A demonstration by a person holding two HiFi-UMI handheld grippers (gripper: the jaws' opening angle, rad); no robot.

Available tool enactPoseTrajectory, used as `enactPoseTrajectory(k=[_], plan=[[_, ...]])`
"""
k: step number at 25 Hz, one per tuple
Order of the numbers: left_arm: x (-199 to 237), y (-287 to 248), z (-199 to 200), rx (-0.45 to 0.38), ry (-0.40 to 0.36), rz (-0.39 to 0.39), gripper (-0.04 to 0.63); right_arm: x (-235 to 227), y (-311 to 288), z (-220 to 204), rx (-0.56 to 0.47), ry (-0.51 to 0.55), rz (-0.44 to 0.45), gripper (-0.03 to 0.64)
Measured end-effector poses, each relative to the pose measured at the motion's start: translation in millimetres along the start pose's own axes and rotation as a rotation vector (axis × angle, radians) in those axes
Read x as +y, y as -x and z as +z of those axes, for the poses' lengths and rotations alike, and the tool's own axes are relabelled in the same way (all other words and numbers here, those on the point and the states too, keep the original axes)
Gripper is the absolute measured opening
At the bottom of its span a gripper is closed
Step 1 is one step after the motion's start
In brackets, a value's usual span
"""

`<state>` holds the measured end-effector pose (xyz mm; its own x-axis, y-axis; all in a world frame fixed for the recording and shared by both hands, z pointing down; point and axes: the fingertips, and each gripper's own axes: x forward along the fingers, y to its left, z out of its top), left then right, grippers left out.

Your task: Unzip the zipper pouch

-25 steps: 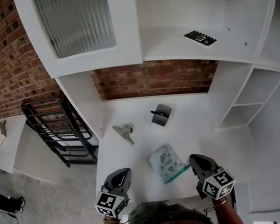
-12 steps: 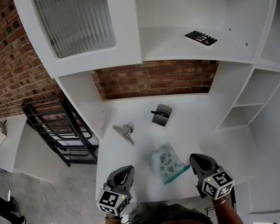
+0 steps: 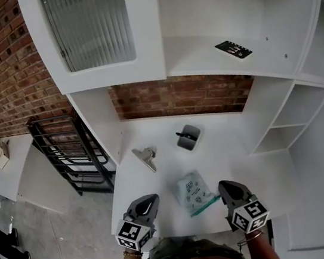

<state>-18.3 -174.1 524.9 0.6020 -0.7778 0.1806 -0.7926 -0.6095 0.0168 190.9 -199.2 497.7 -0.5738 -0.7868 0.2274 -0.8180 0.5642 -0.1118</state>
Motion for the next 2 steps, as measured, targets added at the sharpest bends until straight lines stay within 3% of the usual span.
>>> enactPoseTrajectory(k=[2], plan=[[-0.6,-0.9,0.2,0.002,-0.001,-0.003,0.003,-0.8,-0.5,1.4,-0.004,-0.001,-0.001,0.0]])
